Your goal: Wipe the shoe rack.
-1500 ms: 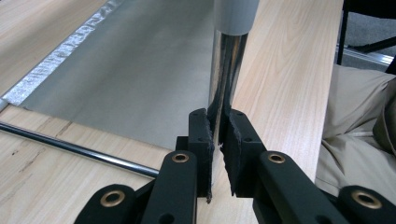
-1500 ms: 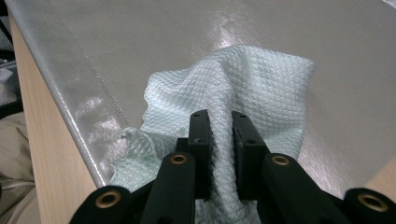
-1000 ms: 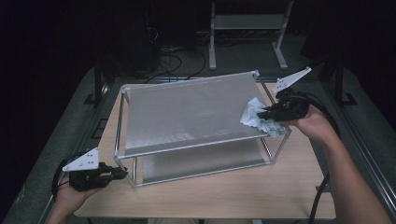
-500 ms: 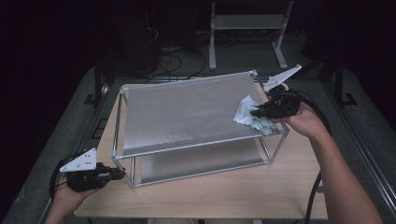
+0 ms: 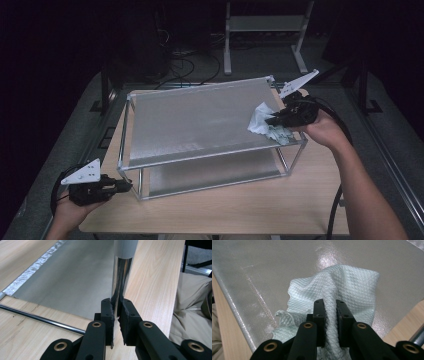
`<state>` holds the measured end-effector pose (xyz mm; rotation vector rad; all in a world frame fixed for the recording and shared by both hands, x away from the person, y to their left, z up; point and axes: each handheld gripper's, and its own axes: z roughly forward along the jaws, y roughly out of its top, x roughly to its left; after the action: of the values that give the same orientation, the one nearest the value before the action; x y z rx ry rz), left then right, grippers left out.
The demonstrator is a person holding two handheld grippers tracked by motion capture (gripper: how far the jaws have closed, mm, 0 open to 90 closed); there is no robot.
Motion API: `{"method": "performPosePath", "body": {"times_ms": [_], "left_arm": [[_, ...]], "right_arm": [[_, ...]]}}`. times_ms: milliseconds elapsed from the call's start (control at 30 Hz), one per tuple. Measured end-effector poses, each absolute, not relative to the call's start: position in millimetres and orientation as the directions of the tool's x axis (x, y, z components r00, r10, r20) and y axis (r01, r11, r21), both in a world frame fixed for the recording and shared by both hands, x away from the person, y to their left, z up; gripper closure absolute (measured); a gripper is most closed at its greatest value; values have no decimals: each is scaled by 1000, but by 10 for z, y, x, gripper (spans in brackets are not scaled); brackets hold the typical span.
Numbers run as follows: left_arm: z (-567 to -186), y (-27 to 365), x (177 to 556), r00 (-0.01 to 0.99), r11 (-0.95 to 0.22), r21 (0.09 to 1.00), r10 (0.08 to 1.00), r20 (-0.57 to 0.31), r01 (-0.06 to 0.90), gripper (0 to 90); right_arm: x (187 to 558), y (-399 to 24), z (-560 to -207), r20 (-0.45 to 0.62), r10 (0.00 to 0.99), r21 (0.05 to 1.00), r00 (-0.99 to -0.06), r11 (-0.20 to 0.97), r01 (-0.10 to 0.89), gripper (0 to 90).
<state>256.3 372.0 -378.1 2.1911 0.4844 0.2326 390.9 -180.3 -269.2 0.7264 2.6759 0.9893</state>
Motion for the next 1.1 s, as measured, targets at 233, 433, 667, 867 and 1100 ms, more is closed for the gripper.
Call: {"method": "performPosePath", "body": {"times_ms": [233, 433, 667, 867, 1100], "left_arm": [[-3786, 3599, 2564, 925, -567, 789, 379, -1, 234, 816], [-3785, 3712, 2555, 916, -561, 790, 401, -3, 248, 816], [-3785, 3628, 2562, 922, -565, 790, 386, -4, 240, 816], [-3786, 3421, 2567, 946, -579, 788, 325, -12, 209, 814], [-3781, 3334, 2587, 952, -589, 784, 306, -9, 197, 814]], "right_arm": [[3958, -1480, -2695, -7, 450, 656, -893, 676, 335, 802], [3988, -1587, -2693, 10, 467, 654, -884, 666, 359, 802], [3954, -1722, -2698, 3, 503, 655, -864, 652, 382, 802], [3975, -1479, -2718, 20, 448, 662, -894, 664, 348, 800], [3975, -1267, -2715, 12, 409, 656, -913, 686, 316, 800]]}}
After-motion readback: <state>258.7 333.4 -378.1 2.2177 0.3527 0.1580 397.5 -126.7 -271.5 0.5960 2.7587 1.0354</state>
